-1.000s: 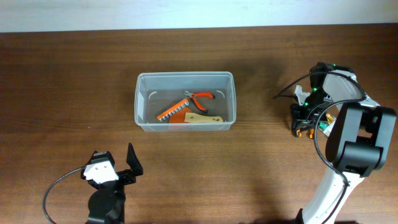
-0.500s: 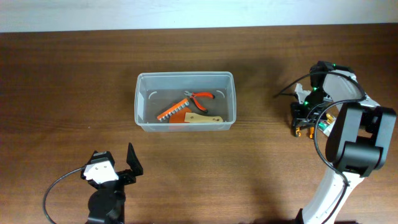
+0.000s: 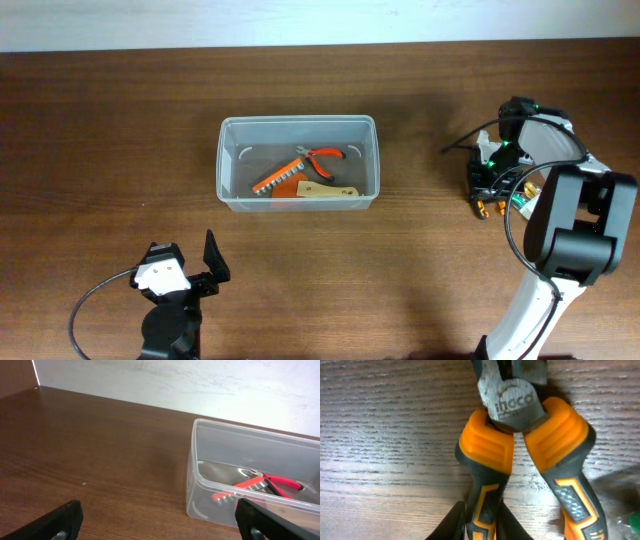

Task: Pack container
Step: 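Return the right gripper and grasp the orange-black pliers, then place the orange-black pliers into the container and release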

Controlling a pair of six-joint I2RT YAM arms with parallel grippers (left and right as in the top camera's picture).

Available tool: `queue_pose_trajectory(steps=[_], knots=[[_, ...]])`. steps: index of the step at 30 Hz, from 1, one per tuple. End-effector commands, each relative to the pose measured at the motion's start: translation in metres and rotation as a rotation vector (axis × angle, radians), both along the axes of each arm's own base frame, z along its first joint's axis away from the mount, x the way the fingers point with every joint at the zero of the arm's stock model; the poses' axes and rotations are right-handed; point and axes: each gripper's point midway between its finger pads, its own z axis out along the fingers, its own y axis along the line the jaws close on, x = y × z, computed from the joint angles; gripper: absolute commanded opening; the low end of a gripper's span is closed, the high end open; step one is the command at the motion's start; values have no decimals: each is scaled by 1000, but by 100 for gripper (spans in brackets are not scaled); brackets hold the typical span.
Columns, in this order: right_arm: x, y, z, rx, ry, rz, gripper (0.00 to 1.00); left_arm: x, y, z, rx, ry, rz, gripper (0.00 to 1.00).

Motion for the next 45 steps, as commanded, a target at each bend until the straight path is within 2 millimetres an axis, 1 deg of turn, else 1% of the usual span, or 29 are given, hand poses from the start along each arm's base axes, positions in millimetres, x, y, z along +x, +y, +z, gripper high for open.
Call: queue_pose_trajectory(steps=[1,2,4,8,11,13,15,16,18,19,21,23,25,26,28,32,35,38,40,43,45], knots=[[-11,0,-9,-18,34,-18,16,0,0,0,9,0,-3,99],[-11,0,-9,-18,34,-18,11,0,0,0,9,-1,-3,99],[-10,0,-7,-18,31,-19,5,0,0,0,9,-1,-3,99],[5,-1,13,-27,-2,-27,4,0,0,0,9,0,-3,99],[27,1,43,-42,-86,-7,4,0,0,0,9,0,-3,99],[46,6,72,-56,-169,12,4,0,0,0,9,0,-3,99],[65,15,107,-64,-261,64,4,0,0,0,9,-1,-3,99],[75,22,128,-69,-314,105,4,0,0,0,9,-1,-2,99],[87,39,163,-77,-397,193,4,0,0,0,9,-1,-3,99],[92,52,183,-80,-442,252,4,0,0,0,9,0,-3,99],[97,79,214,-82,-509,375,4,0,0,0,9,0,-3,99],[99,107,235,-76,-564,484,4,0,0,0,9,-1,-3,99],[96,137,248,-63,-604,606,4,0,0,0,9,-1,-3,99],[93,154,252,-43,-619,682,4,0,0,0,9,0,-3,99],[80,194,252,17,-631,866,4,0,0,0,9,-1,-3,99],[49,261,244,136,-641,1209,4,0,0,0,9,-1,-3,99],[27,297,232,178,-630,1423,4,0,0,0,9,-1,-2,99],[14,324,218,201,-609,1528,4,0,0,0,9,0,-3,99],[9,340,200,219,-582,1561,4,0,0,0,9,-1,-3,99],[8,352,170,234,-531,1584,4,0,0,0,9,0,-3,99],[9,355,150,244,-491,1588,4,0,0,0,9,-1,-3,99]])
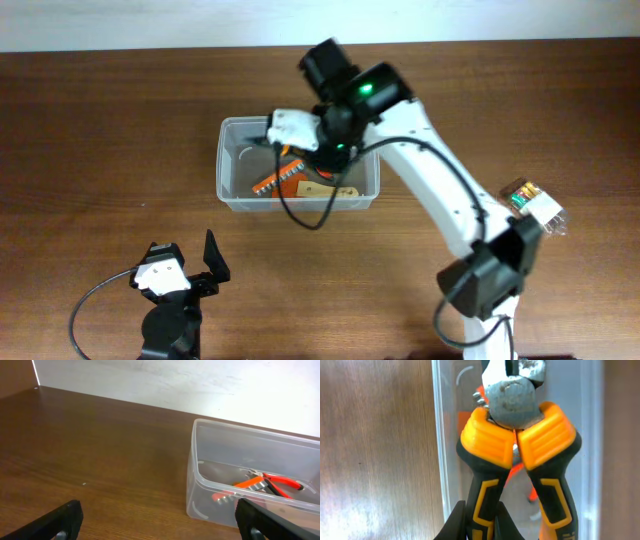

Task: Pack container
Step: 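Place the orange-black pliers into the container and release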

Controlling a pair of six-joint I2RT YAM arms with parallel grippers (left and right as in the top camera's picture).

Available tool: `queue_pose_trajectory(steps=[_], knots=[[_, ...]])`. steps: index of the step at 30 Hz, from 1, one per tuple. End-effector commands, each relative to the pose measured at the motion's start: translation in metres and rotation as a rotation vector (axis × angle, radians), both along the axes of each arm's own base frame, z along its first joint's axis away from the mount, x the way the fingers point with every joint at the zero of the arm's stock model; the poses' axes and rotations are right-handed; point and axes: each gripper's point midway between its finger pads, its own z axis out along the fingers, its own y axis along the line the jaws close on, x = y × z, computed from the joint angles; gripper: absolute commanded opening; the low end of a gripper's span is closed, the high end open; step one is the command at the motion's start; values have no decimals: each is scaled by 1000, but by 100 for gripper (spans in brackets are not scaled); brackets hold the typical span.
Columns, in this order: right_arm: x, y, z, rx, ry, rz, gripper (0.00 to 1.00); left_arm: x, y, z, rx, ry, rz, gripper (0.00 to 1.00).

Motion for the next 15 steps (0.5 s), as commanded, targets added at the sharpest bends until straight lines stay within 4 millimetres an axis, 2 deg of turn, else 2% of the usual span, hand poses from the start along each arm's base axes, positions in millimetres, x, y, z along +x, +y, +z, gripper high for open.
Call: queue_pose_trajectory(steps=[1,3,6,10,11,13,15], knots=[[0,5,-42,-35,71,42,4,0,0,0,9,-1,-3,99],[2,5,-61,-54,102,35,4,0,0,0,9,-1,-3,99],[6,4,-79,-70,132,10,4,0,0,0,9,0,-2,99],[17,3,-89,-62,150,-82,6,0,0,0,9,-1,-3,99],[18,3,-90,-60,151,-95,13,0,0,0,9,-1,-2,99],[19,2,-90,-58,150,-97,49,0,0,0,9,0,-3,99],[21,2,-85,-56,141,-108,54,0,0,0,9,-1,-2,99]])
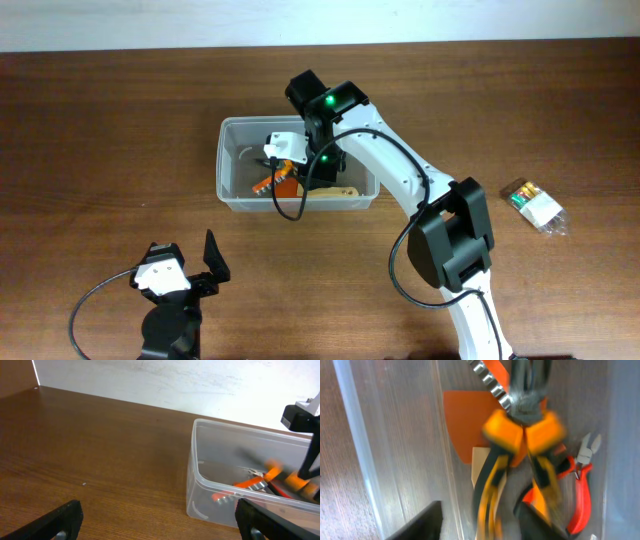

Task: Pack container
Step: 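Place the orange-black pliers into the container and release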

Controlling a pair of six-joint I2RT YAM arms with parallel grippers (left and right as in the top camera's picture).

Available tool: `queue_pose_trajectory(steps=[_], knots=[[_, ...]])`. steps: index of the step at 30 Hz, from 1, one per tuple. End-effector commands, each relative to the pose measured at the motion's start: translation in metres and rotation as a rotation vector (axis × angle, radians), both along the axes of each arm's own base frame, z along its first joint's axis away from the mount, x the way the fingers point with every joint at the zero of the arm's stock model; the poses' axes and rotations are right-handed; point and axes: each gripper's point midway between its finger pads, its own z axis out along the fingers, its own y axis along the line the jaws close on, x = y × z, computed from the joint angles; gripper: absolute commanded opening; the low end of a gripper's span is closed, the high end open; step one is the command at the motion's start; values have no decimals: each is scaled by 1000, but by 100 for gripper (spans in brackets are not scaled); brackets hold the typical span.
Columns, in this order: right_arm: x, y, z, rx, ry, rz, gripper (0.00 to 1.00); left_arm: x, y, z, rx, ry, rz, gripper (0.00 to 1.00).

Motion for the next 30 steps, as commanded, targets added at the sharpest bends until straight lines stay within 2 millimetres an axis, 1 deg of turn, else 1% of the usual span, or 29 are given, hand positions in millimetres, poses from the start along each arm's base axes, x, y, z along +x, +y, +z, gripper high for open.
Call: queue_pose_trajectory(steps=[1,2,3,4,6,7,8,9,10,11,13,15,16,19,20,21,27,30], knots=[[7,-1,19,22,-24,-68,54,0,0,0,9,0,-3,99],[11,-4,24,9,-41,-112,56,0,0,0,9,0,-3,99],[15,-8,32,-3,-62,-155,62,0,0,0,9,0,-3,99],[20,-14,42,-13,-88,-201,64,0,0,0,9,0,-3,99],[22,-23,65,-18,-123,-249,64,0,0,0,9,-1,-3,99],[22,-31,81,-21,-138,-278,67,0,0,0,9,-1,-3,99],[22,-38,91,-24,-149,-302,69,0,0,0,9,0,-3,99],[20,-51,110,-32,-163,-357,72,0,0,0,9,0,-3,99],[20,-61,121,-38,-175,-394,73,0,0,0,9,-1,-3,99],[19,-79,139,-48,-195,-449,74,0,0,0,9,0,-3,99],[19,-110,164,-63,-235,-536,74,0,0,0,9,0,-2,99],[23,-153,188,-81,-291,-667,74,0,0,0,9,-1,-3,99],[24,-170,195,-85,-305,-715,74,0,0,0,9,-1,-3,99],[17,-224,207,-109,-296,-854,74,0,0,0,9,-1,-3,99],[13,-249,209,-124,-275,-929,74,0,0,0,9,0,-3,99],[7,-282,209,-140,-249,-1035,74,0,0,0,9,0,-3,99],[-9,-361,202,-182,-185,-1277,74,0,0,0,9,-1,-3,99],[-16,-397,194,-193,-156,-1378,75,0,0,0,9,0,-3,99]])
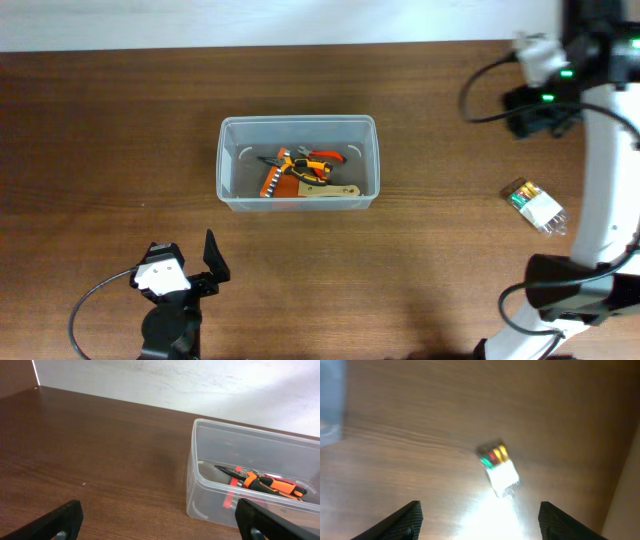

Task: Pack container
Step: 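Place the orange-black pliers into the container and release, then move the right gripper to the marker package and grasp it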

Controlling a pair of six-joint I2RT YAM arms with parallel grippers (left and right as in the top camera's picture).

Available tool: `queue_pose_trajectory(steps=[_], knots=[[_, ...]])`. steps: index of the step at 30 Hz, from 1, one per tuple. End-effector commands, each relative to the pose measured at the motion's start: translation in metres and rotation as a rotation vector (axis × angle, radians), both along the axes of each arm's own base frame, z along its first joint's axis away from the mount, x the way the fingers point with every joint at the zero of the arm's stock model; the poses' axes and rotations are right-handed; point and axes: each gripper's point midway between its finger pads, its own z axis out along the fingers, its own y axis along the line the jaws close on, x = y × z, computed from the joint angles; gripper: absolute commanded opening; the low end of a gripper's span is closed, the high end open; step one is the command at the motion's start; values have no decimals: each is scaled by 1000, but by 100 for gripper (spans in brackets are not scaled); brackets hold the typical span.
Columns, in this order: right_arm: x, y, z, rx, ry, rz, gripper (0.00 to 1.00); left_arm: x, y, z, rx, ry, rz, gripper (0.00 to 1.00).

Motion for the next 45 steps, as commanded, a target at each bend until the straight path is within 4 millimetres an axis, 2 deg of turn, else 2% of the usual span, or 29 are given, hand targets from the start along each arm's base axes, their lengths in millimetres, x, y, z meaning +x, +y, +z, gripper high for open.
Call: queue_pose_trajectory(steps=[1,8,14,15,16,20,26,32,38,45], knots=[[-10,-43,-13,14,29,-149,75,0,0,-1,9,0,-2,99],[-28,-76,-63,63,152,-149,76,0,0,0,9,0,-3,99],[-38,-86,-127,79,254,-71,74,0,0,-1,9,0,-2,99],[-45,-83,-149,85,298,-2,75,0,0,-1,9,0,-3,99],[-48,-82,-159,87,315,30,76,0,0,-1,9,0,-3,99],[-49,-92,-191,25,325,39,81,0,0,0,9,0,-3,99],[-48,-105,-228,-21,291,36,82,0,0,-1,9,0,-3,99],[-47,-121,-242,-48,247,19,82,0,0,0,9,0,-3,99],[-37,-124,-247,-1,184,31,84,0,0,-1,9,0,-3,99],[-33,-109,-258,75,172,111,83,0,0,0,9,0,-2,99]])
